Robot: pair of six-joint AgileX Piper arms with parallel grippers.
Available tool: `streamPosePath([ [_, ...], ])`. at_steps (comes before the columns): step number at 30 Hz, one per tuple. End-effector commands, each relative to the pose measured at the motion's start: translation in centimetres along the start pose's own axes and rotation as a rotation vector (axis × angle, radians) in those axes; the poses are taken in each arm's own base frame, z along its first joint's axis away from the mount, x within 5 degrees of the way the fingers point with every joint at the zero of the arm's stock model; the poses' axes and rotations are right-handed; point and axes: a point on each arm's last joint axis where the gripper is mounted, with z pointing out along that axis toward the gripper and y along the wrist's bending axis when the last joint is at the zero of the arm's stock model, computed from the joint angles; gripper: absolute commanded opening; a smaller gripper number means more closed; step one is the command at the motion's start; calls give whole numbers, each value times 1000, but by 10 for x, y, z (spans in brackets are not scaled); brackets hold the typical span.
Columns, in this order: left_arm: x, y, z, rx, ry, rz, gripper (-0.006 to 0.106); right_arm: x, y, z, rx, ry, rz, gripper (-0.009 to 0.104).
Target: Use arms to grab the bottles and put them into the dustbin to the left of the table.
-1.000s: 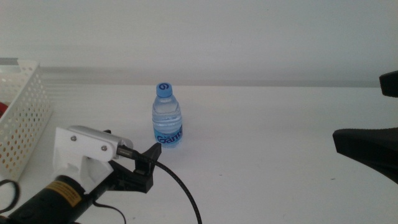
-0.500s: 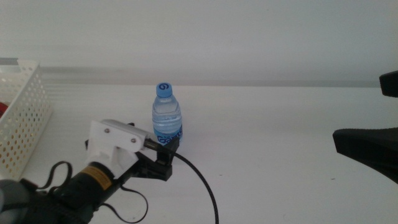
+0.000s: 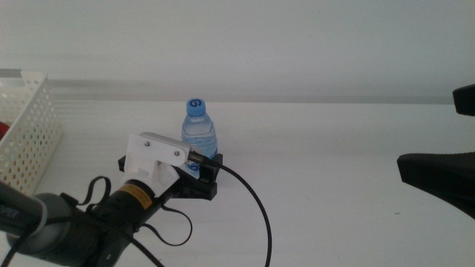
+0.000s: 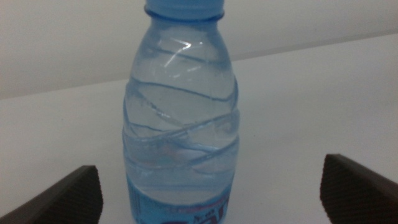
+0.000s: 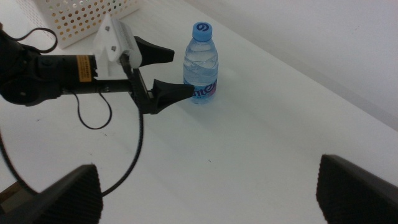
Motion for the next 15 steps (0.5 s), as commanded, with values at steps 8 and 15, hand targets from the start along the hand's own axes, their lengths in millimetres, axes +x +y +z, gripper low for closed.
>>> streamPosePath([
  [8, 8, 4, 22, -24, 18, -24, 94, -2, 0, -2, 4, -20, -12, 92],
  [15, 9, 4, 38, -23, 7, -24, 94, -2, 0, -2, 4, -20, -12, 92],
])
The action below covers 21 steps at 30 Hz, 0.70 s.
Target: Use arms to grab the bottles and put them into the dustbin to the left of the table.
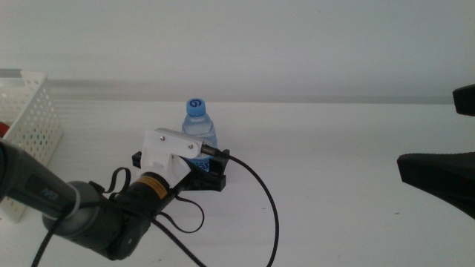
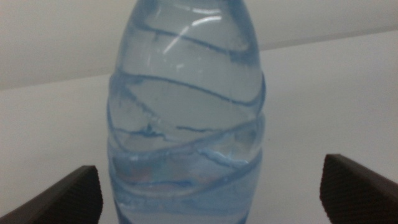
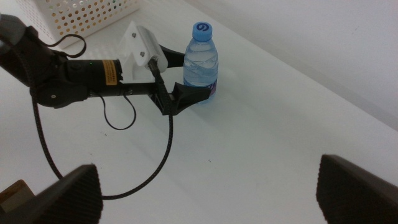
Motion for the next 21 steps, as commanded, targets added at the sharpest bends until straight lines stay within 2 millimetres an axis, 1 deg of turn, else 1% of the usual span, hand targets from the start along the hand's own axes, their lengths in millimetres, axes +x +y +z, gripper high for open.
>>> streamPosePath([
  [1, -2, 1, 5, -8, -13, -13, 94, -2, 0, -2, 4, -20, -12, 92],
  [8, -6, 1, 16, -6, -31, -14, 94, -2, 0, -2, 4, -20, -12, 92],
  [21, -2, 1, 33, 0, -50, -12, 94, -2, 0, -2, 4, -20, -12, 92],
])
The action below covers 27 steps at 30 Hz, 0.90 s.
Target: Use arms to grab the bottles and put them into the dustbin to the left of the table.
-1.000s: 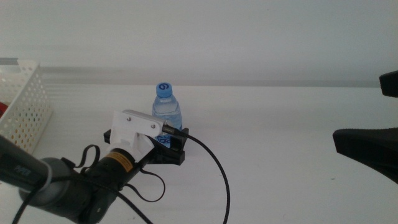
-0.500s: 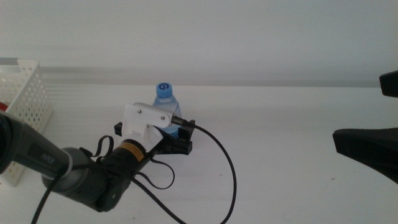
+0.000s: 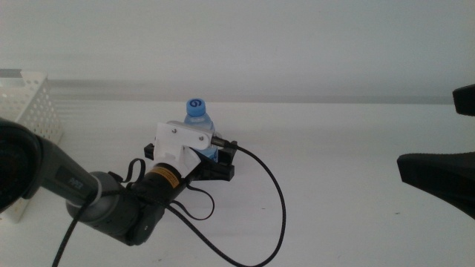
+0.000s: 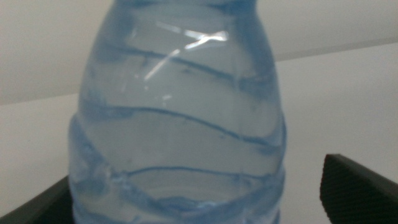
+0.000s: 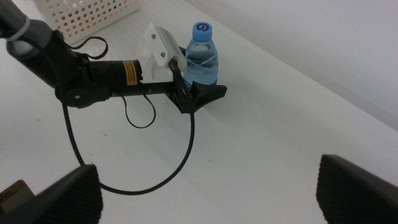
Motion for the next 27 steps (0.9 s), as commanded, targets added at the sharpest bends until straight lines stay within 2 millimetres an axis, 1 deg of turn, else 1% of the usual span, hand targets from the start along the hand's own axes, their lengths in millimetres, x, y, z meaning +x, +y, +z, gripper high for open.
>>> streamPosePath([
  [1, -2, 1, 4, -3, -23, -10, 94, -2, 0, -2, 4, -20, -12, 92],
  [16, -11, -2, 20, 13, -43, 5, 94, -2, 0, -2, 4, -20, -12, 92],
  [18, -10, -2, 21, 12, -33, 5, 91, -2, 0, -2, 4, -20, -12, 92],
  [20, -10, -2, 21, 11, -27, 5, 86, -2, 0, -2, 4, -20, -12, 92],
  [23, -8, -1, 21, 8, -6, -1, 69, -2, 0, -2, 4, -20, -12, 92],
  [27, -7, 0, 21, -5, 5, -15, 32, -2, 0, -2, 4, -20, -12, 92],
])
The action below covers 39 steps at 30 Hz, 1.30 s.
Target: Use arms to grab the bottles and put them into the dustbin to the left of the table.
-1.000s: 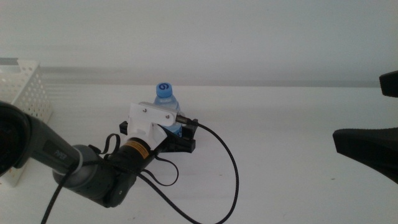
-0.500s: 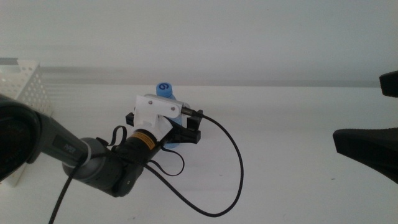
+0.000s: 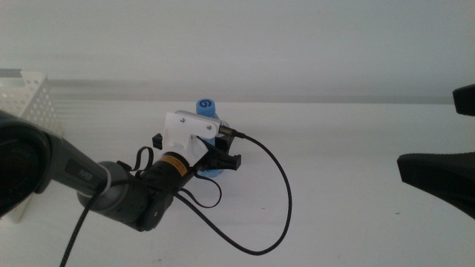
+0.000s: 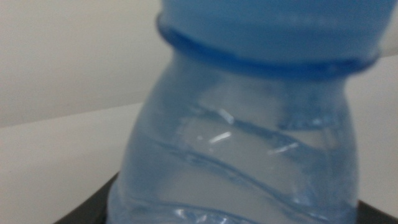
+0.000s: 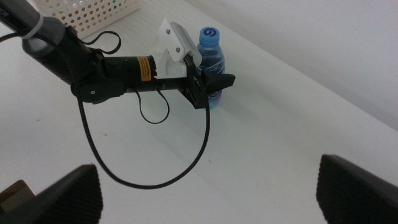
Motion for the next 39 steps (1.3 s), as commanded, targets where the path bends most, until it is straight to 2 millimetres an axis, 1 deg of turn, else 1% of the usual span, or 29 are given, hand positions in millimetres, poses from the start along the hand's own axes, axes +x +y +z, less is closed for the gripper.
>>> streamPosePath([
  [1, 2, 2, 1, -20, 19, -22, 22, -2, 0, -2, 4, -19, -12, 92],
  [2, 2, 2, 1, -20, 19, -23, 11, -2, 0, -2, 4, -19, -12, 92],
  [3, 2, 4, 0, -32, 14, -34, -2, -2, 0, -2, 4, -19, -12, 92],
  [6, -2, 4, -11, -29, -46, -31, -2, -2, 0, -2, 4, -19, -12, 92],
  [9, -11, 4, -34, -39, -79, -30, -2, -2, 0, -2, 4, -19, -12, 92],
  [12, -18, 3, -60, -47, -31, -35, -2, -2, 0, -2, 4, -19, -12, 92],
  [14, -26, 1, -80, -34, 17, -27, -2, -2, 0, -2, 4, -19, -12, 92],
  [18, -54, -2, -114, -48, 102, 10, -2, -2, 0, -2, 4, -19, -12, 92],
  [21, -79, -5, -138, -57, 143, 60, -2, -2, 0, -2, 4, -19, -12, 92],
  [23, -98, -6, -155, -57, 142, 58, -2, -2, 0, -2, 4, -19, -12, 92],
  [25, -113, -5, -171, -56, 172, 49, -2, -2, 0, -2, 4, -19, -12, 92],
  [28, -134, -5, -191, -53, 251, 34, -2, -2, 0, -2, 4, -19, -12, 92],
  [33, -161, 9, -208, -115, 462, 66, -2, -2, 0, -2, 4, -19, -12, 92],
  [36, -177, 24, -211, -153, 520, 119, -2, -2, 0, -2, 4, -19, -12, 92],
  [37, -186, 39, -208, -189, 543, 150, -2, -2, 0, -2, 4, -19, -12, 92],
  [39, -191, 57, -205, -227, 575, 162, -2, -2, 0, -2, 4, -19, -12, 92],
])
